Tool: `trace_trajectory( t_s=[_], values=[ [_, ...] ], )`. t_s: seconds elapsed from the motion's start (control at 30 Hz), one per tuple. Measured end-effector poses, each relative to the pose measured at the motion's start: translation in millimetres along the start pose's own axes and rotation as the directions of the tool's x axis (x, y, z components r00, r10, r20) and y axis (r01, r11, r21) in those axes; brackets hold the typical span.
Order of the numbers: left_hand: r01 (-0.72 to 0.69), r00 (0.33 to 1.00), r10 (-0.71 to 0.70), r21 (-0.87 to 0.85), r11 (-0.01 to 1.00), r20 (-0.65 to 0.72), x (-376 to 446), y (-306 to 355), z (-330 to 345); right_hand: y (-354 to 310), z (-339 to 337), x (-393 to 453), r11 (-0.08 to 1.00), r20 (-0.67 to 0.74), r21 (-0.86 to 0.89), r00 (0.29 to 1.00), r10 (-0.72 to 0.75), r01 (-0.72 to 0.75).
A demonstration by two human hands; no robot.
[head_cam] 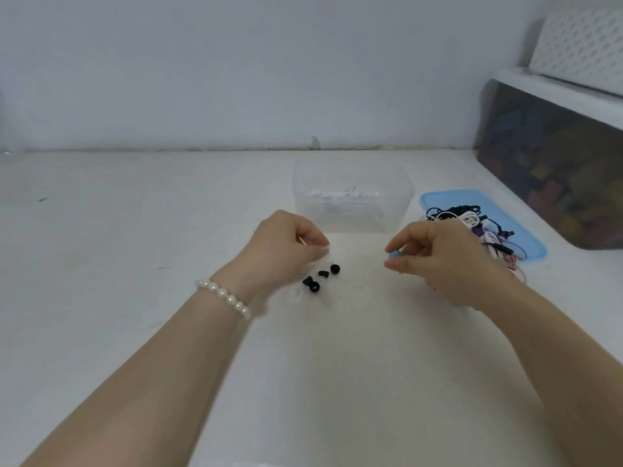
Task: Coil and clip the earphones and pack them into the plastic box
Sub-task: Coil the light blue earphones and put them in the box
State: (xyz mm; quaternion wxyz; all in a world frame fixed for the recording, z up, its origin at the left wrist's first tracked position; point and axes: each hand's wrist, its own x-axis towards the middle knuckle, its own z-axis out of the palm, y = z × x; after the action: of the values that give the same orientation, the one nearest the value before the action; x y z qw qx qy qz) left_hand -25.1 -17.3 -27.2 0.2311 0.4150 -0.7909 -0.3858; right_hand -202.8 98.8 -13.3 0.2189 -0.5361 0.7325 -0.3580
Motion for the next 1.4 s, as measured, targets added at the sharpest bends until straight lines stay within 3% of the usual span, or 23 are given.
trace_trajectory(
  t_s=[0.2, 0.33, 0.57, 0.9, 1.0, 1.07, 1.2, 1.3, 1.4],
  values=[
    [0.035, 0.999, -0.034, 0.121, 0.992, -0.014, 6.2, -8.4, -6.5, 3.3, 2.7, 0.6, 0.983, 0.071, -0.181, 0.997, -0.009, 0.022],
    [0.026, 1.0, -0.026, 0.086, 0.996, -0.001, 7.0, -9.0, -10.1, 0.1, 4.8, -2.5, 0.968, 0.102, -0.248, 0.995, -0.001, 0.026],
    [-0.014, 0.987, -0.004, 0.111, 0.994, 0.162, 0.4, 1.4, 8.1, -3.1, 7.7, -5.3, 0.964, 0.104, -0.264, 0.995, -0.002, 0.029],
    [-0.064, 0.981, 0.042, 0.116, 0.991, 0.189, -2.7, 4.7, 6.0, -5.3, 8.6, -6.1, 0.966, 0.088, -0.26, 0.996, 0.006, 0.017],
    [-0.101, 0.987, 0.08, 0.155, 0.983, 0.138, -0.5, 2.1, 5.1, -4.4, 7.4, -4.5, 0.974, 0.065, -0.226, 0.998, 0.015, 0.0],
    [-0.097, 0.993, 0.093, 0.055, 0.994, 0.067, 1.0, 2.6, 3.3, -3.8, 7.2, -3.3, 0.981, 0.024, -0.193, 0.999, 0.023, -0.018],
    [-0.018, 0.993, 0.068, -0.461, 0.887, 0.091, -4.1, 13.0, -0.5, -8.7, 6.3, -5.9, 0.998, -0.054, 0.058, 0.998, 0.011, -0.008],
    [0.069, 0.985, 0.035, -0.567, 0.821, 0.17, -8.9, 19.1, 2.4, -13.4, 4.1, -8.3, 0.971, -0.103, 0.238, 0.995, 0.014, 0.011],
    [0.137, 0.984, -0.037, -0.597, 0.79, 0.177, -7.2, 18.9, 3.4, -14.7, 3.7, -9.1, 0.959, -0.114, 0.283, 0.993, 0.03, 0.003]
  ],
)
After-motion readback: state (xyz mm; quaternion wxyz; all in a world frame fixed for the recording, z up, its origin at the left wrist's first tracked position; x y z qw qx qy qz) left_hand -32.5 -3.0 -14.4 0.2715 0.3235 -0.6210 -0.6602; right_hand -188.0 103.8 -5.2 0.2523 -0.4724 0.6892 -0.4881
